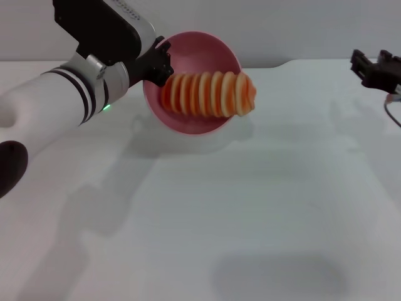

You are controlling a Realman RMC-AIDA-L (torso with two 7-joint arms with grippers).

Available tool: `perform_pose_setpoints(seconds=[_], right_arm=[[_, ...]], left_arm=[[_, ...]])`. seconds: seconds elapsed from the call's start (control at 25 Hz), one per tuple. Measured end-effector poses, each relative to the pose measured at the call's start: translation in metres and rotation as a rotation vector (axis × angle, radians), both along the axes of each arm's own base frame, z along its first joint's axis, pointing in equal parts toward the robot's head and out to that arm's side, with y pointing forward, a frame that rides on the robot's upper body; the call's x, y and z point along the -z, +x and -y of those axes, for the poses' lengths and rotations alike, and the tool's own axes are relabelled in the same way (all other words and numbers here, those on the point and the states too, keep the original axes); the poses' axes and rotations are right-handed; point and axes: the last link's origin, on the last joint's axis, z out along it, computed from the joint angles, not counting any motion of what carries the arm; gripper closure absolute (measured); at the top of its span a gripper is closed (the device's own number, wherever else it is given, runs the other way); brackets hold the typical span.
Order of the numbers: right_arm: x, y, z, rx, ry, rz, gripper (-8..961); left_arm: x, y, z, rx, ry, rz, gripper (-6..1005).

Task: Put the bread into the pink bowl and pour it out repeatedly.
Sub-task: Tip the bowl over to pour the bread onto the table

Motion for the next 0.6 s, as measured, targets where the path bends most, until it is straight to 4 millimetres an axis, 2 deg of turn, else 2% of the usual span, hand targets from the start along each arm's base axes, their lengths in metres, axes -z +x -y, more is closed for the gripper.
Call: perform_pose_setpoints(seconds=[0.2,0.32,0.6], right_arm=[[-0.009,0.016,-0.004,-0.006,0.045,0.005,446],[-0.015,0.024,0.005,-0.069,0.179,0.065,446],[-0.014,0.034,0.016,-0.178,0.281,0.145,446]], left_arm=[[0.001,0.000,-0.001,0.000,-0.003,-0.003,952],[0.002,0.000,-0.001,0.005,-0.005,-0.004,952],[0.004,-0.001,-0.001,0.002,-0.010,-0.009,952]])
